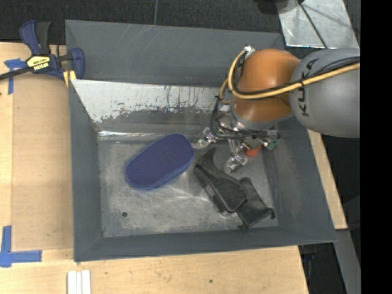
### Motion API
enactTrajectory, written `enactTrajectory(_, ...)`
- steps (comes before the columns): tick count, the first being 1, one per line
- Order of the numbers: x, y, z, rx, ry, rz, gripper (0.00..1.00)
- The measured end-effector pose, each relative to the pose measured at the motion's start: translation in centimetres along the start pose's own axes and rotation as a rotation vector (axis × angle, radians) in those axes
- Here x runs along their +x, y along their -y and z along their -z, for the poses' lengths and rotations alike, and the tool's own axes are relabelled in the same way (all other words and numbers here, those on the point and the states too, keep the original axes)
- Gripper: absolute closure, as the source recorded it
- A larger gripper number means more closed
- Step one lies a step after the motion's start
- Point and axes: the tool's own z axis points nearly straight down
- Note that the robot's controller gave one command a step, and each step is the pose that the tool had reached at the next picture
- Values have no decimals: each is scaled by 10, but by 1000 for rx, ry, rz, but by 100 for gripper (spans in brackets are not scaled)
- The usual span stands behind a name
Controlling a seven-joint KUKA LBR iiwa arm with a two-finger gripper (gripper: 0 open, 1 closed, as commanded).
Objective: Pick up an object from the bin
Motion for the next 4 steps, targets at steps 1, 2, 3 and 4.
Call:
enactTrajectory(1, -21, -5, -3, 3, -3, 224, 0)
enactTrajectory(2, -29, -7, 1, 8, 18, 223, 100)
enactTrajectory(3, -29, -6, 14, -7, -3, 219, 100)
enactTrajectory(4, -29, -6, 51, -8, -4, 214, 100)
